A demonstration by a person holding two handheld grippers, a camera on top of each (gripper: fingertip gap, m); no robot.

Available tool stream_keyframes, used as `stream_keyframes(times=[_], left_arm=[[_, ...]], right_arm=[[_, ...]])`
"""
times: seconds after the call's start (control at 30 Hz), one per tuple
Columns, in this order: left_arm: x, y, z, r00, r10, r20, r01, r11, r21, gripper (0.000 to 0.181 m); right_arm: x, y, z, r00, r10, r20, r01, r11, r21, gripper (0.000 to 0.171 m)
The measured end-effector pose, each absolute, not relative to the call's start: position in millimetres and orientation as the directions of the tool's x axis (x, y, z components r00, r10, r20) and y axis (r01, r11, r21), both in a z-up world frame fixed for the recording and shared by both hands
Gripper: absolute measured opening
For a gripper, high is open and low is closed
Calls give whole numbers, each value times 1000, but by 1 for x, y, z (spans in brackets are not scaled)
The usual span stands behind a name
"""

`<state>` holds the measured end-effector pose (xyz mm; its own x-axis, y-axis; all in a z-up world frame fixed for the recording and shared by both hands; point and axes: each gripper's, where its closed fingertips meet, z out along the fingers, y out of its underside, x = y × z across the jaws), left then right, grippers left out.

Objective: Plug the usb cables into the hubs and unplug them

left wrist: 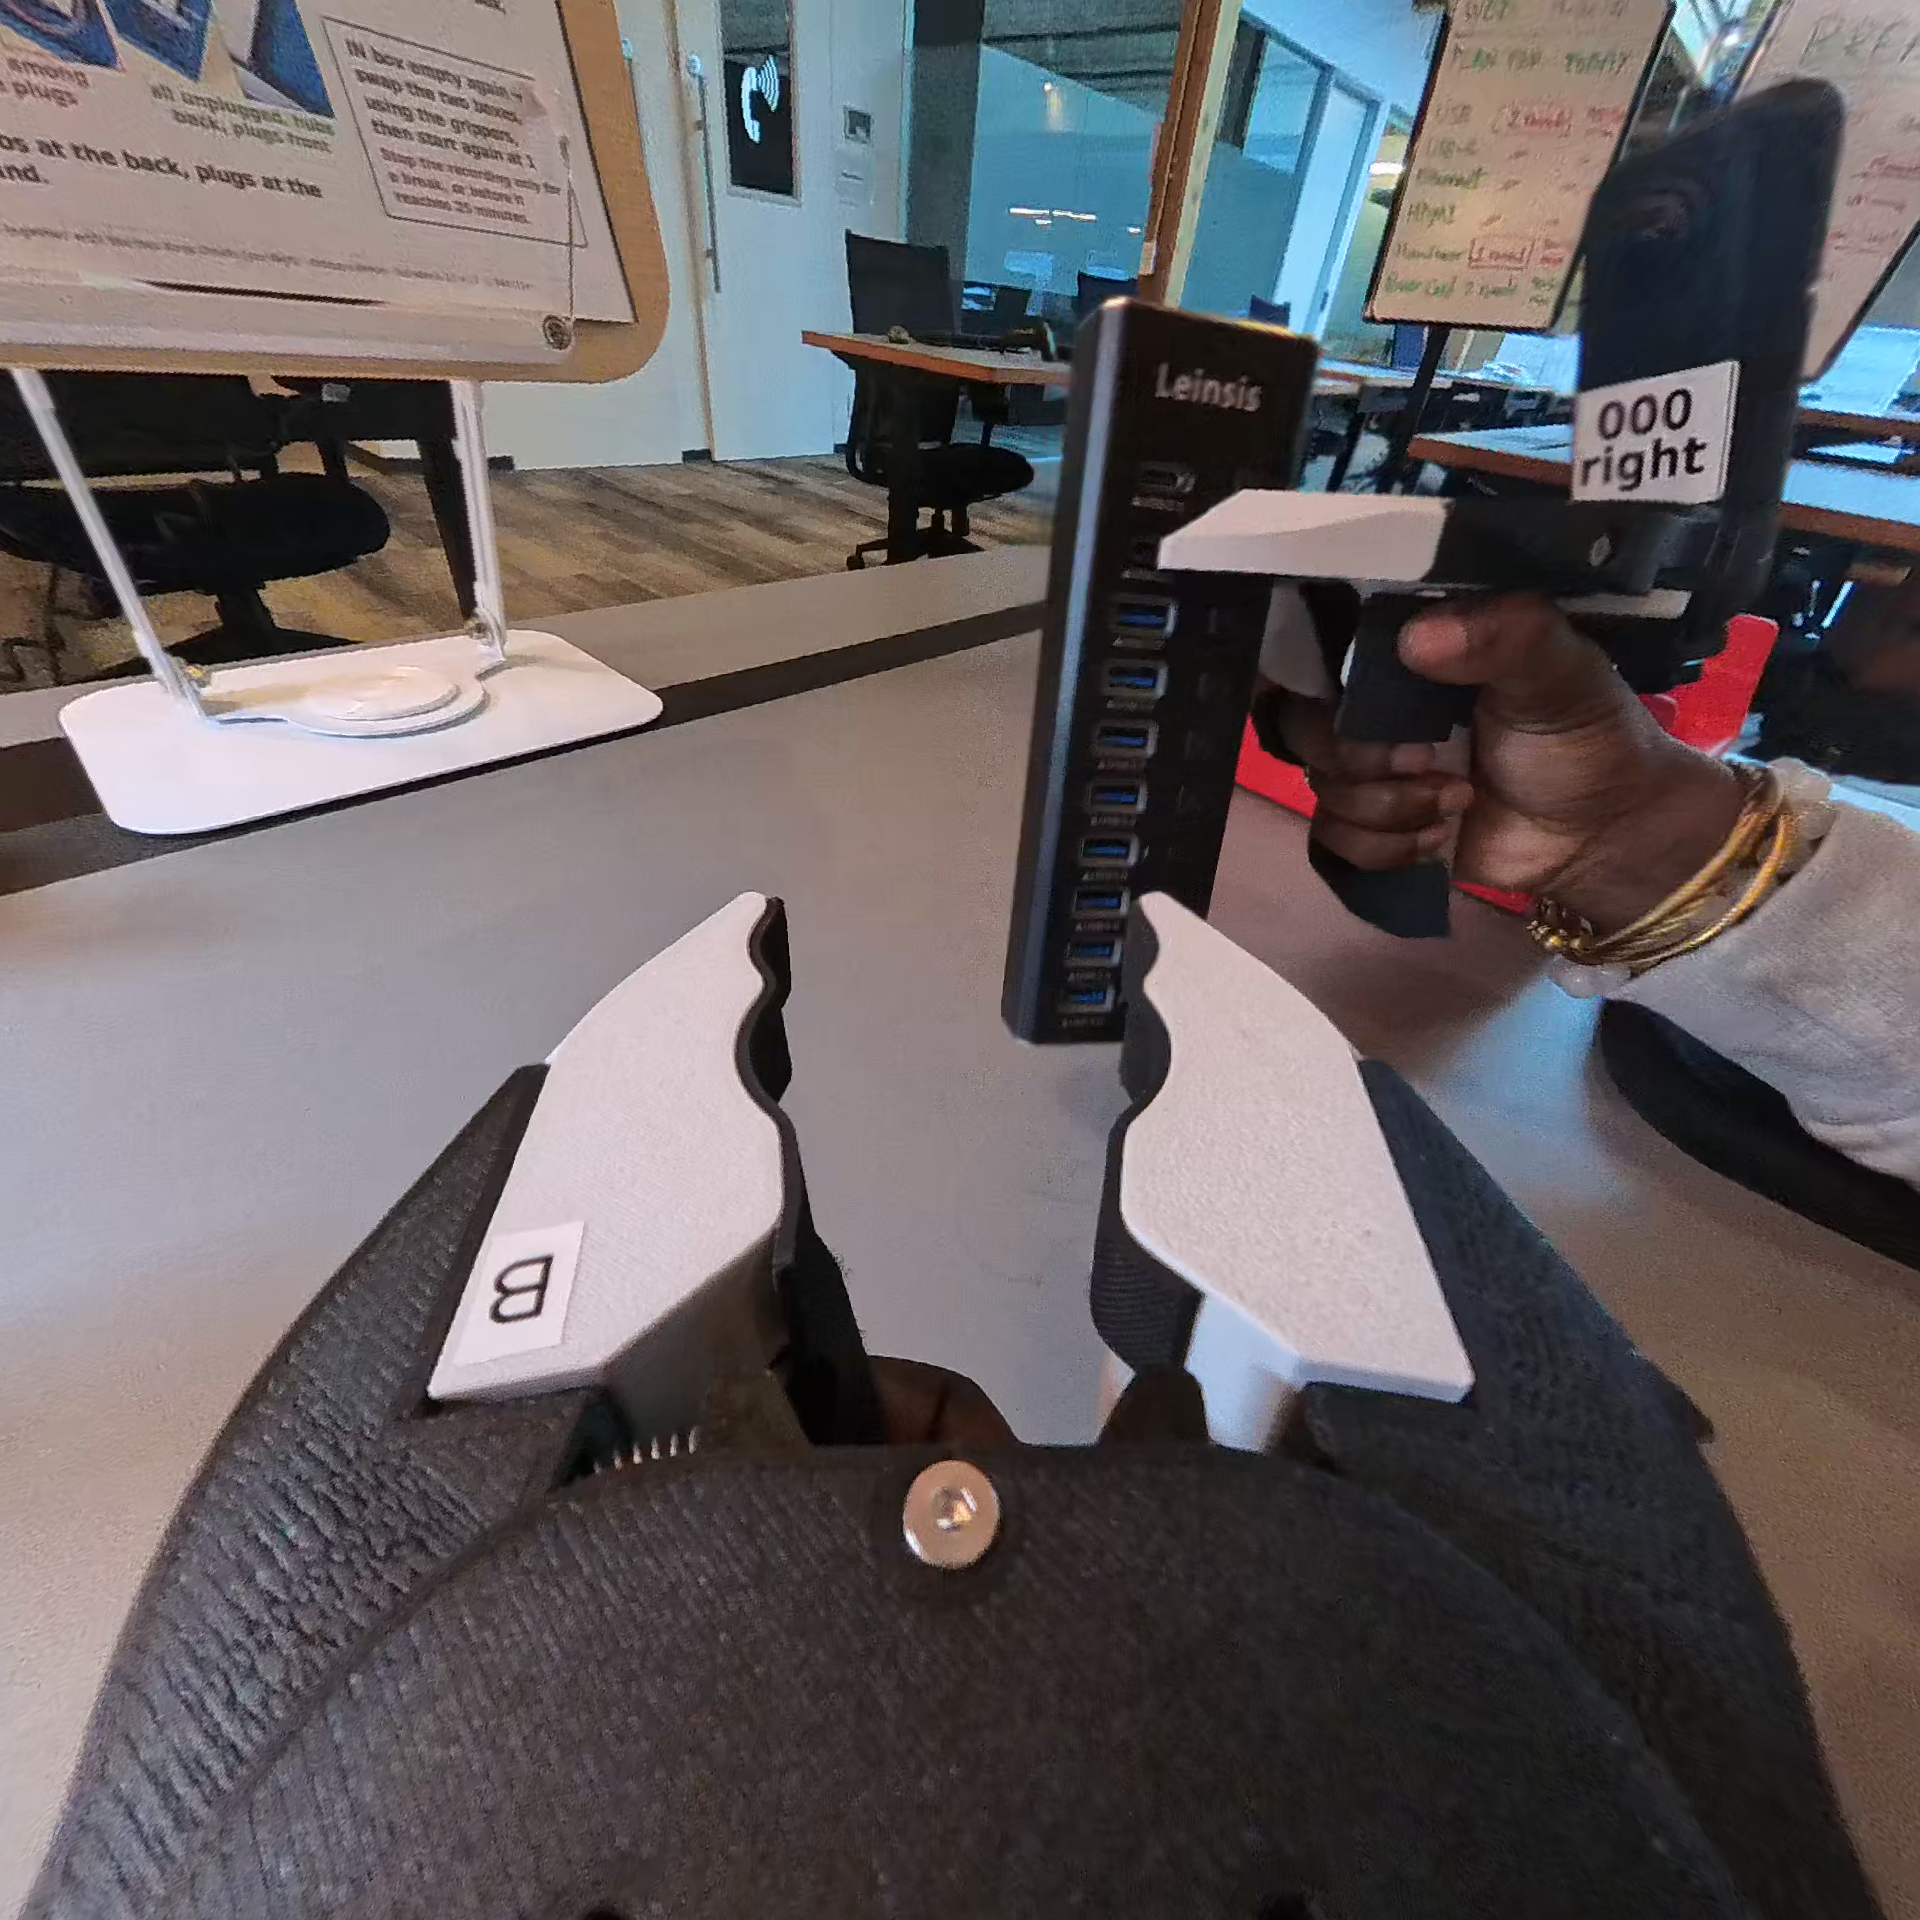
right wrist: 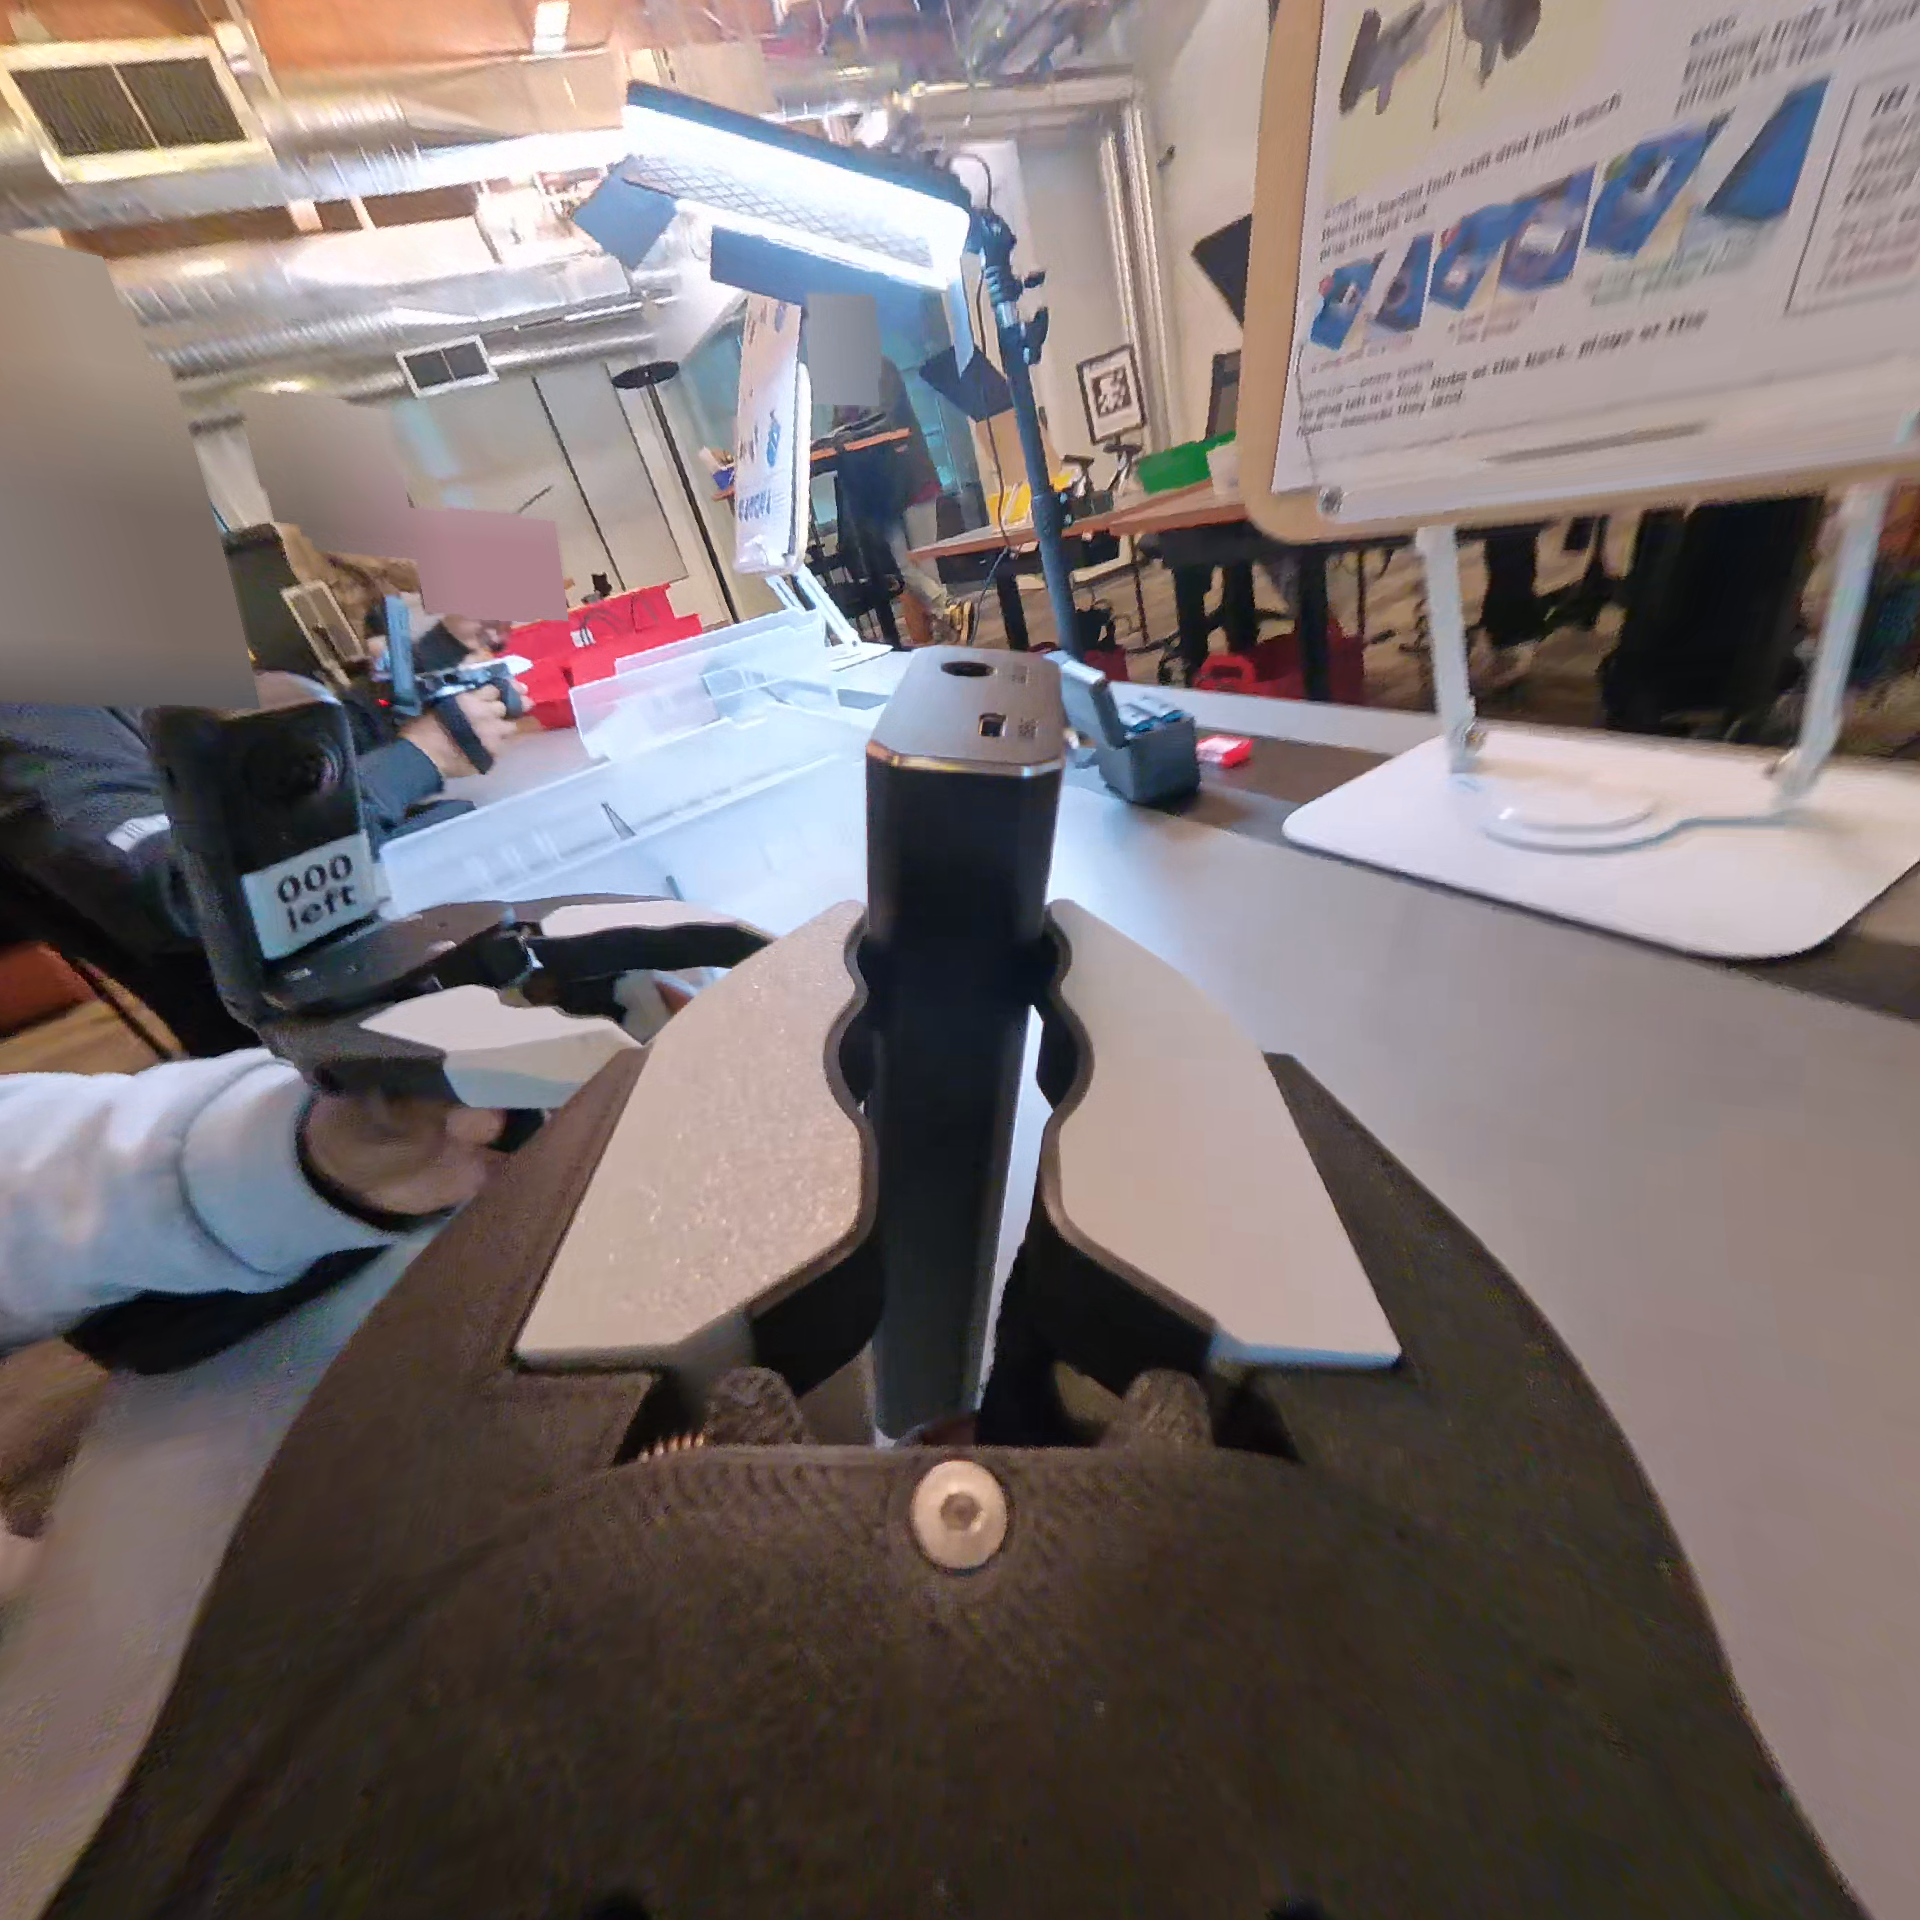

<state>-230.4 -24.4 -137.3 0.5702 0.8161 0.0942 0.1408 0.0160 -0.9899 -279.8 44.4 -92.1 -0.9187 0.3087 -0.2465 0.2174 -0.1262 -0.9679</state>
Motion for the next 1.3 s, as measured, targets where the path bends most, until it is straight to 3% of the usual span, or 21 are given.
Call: stream_keyframes(times=[0.2,0.6,0.73,0.87,1.0,1.1,1.3], left_arm=[[-231,-26,-139,562,826,49,122,-24,-992,61],[-231,-26,-139,561,827,25,111,-45,-993,60],[-231,-27,-140,561,827,26,113,-45,-993,60],[-231,-26,-139,564,826,26,107,-41,-993,60],[-230,-23,-138,581,813,38,105,-28,-994,61],[-228,-19,-139,602,797,51,114,-23,-993,64],[-198,5,-107,763,645,48,72,-11,-997,72]], right_arm=[[-285,53,-96,-913,395,105,-104,24,-994,28],[-296,51,-116,-917,386,97,-83,53,-995,30],[-296,57,-104,-920,389,45,-71,-51,-996,39],[-292,76,-71,-922,383,-59,-51,-271,-961,67],[-297,114,-32,-886,429,-174,-117,-571,-812,96],[-307,134,-27,-836,490,-246,-154,-640,-753,101],[-309,133,-27,-788,586,-189,-232,-567,-790,101]])
